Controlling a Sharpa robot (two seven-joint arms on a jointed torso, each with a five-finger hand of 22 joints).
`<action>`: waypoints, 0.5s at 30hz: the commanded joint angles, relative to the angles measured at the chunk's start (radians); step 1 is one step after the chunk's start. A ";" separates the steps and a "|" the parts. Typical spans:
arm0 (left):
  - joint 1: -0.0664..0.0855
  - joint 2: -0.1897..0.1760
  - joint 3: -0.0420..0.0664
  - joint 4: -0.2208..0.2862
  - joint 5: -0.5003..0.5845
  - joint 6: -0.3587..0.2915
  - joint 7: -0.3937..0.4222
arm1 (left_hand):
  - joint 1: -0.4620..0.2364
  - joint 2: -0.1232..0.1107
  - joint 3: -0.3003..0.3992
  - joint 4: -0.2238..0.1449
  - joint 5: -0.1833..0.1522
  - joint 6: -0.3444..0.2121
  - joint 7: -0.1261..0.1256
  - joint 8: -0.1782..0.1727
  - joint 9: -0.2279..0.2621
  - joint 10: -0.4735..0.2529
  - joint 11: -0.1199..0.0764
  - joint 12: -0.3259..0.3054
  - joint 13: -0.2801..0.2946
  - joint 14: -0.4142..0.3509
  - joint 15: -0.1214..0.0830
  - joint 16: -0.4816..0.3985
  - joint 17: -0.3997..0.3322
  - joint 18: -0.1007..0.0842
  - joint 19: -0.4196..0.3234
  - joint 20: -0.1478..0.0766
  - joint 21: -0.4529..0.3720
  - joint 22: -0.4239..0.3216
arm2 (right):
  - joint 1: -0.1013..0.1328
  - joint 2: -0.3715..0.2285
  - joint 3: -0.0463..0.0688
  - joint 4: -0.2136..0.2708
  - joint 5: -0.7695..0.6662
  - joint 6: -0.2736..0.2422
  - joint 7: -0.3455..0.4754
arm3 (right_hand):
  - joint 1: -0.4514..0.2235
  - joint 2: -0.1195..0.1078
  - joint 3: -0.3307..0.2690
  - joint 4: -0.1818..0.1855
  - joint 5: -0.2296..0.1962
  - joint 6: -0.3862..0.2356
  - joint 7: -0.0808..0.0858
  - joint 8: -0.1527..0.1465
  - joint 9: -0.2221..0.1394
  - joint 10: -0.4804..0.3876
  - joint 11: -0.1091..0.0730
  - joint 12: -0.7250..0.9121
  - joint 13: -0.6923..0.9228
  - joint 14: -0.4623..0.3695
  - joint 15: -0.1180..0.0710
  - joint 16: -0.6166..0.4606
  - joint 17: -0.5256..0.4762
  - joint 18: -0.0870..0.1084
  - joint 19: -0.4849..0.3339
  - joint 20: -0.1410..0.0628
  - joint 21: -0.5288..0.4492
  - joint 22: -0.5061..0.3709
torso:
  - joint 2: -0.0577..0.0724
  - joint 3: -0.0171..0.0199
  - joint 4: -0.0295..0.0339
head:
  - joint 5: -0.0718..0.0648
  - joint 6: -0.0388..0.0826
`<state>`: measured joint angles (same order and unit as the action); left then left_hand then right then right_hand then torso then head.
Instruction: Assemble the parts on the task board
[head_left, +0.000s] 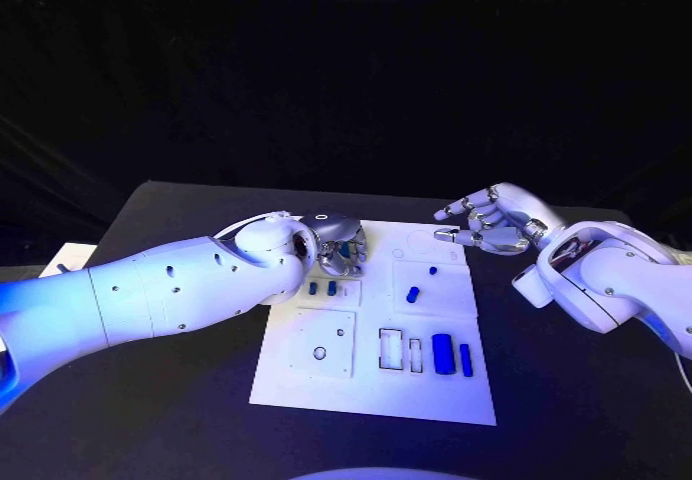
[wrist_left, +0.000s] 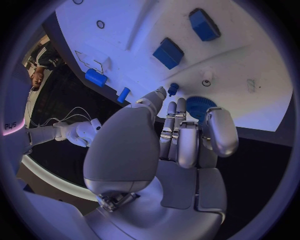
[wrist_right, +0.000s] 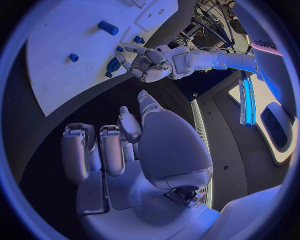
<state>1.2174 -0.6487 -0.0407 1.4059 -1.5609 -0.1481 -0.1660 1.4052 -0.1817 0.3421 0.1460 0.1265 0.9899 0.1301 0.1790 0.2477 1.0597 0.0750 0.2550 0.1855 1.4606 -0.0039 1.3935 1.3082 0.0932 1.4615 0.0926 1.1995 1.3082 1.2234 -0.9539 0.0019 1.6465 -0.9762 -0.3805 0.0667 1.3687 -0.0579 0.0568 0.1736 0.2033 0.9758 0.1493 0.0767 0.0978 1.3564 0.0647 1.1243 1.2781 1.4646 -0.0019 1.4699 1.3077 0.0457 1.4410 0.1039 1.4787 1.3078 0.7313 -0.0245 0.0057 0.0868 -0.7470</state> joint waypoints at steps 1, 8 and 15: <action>-0.003 0.006 0.001 -0.003 -0.029 0.038 -0.009 | 0.013 0.001 -0.002 0.000 0.000 0.008 -0.002 -0.007 -0.003 0.009 -0.001 -0.007 -0.004 0.050 -0.005 0.006 0.007 -0.019 0.019 -0.002 0.004 0.010 | -0.001 0.002 0.000 -0.001 -0.009 0.013 0.005 | 0.005 0.001 -0.002 -0.002 0.003 0.006 0.001 -0.004 0.001 0.000 -0.002 0.003 0.000 0.070 -0.007 -0.006 0.105 -0.004 -0.003 0.001 -0.005 0.105 | 0.000 0.0004 -0.0007 | 0.002 0.000; -0.010 0.014 0.002 -0.015 -0.034 0.040 -0.006 | 0.022 0.008 0.012 -0.004 0.000 0.016 -0.003 -0.011 -0.009 0.021 -0.003 -0.014 -0.014 0.052 -0.007 0.010 0.009 -0.020 0.022 -0.003 0.015 0.019 | -0.001 0.004 0.000 -0.002 -0.009 0.015 0.005 | 0.006 0.002 -0.002 -0.003 0.004 0.007 0.001 -0.004 0.001 0.001 -0.002 0.004 0.000 0.070 -0.007 -0.006 0.106 -0.004 -0.004 0.000 -0.006 0.104 | 0.000 0.0001 0.0006 | 0.001 -0.003; -0.014 0.020 0.002 -0.021 -0.035 0.041 -0.004 | 0.035 0.018 0.034 -0.011 0.001 0.034 -0.006 -0.012 -0.014 0.042 -0.007 -0.021 -0.025 0.056 -0.010 0.016 0.013 -0.024 0.027 -0.006 0.034 0.035 | -0.001 0.006 0.000 -0.002 -0.009 0.016 0.005 | 0.006 0.002 -0.002 -0.003 0.004 0.007 0.001 -0.004 0.001 0.001 -0.002 0.004 0.000 0.070 -0.007 -0.006 0.106 -0.004 -0.004 0.000 -0.006 0.104 | 0.000 0.0000 -0.0006 | 0.002 -0.005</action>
<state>1.2053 -0.6321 -0.0389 1.3854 -1.5851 -0.1243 -0.1716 1.4315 -0.1633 0.3703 0.1347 0.1266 1.0173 0.1253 0.1732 0.2342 1.0962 0.0678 0.2380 0.1617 1.4639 -0.0073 1.4051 1.3080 0.0825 1.4632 0.0908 1.2306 1.3080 1.2231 -0.9493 0.0019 1.6441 -0.9762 -0.3787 0.0669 1.3687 -0.0579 0.0568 0.1736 0.2033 0.9758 0.1493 0.0767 0.0976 1.3564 0.0647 1.1243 1.2781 1.4646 -0.0019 1.4699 1.3075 0.0457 1.4410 0.1039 1.4787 1.3076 0.7315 -0.0246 0.0058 0.0873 -0.7510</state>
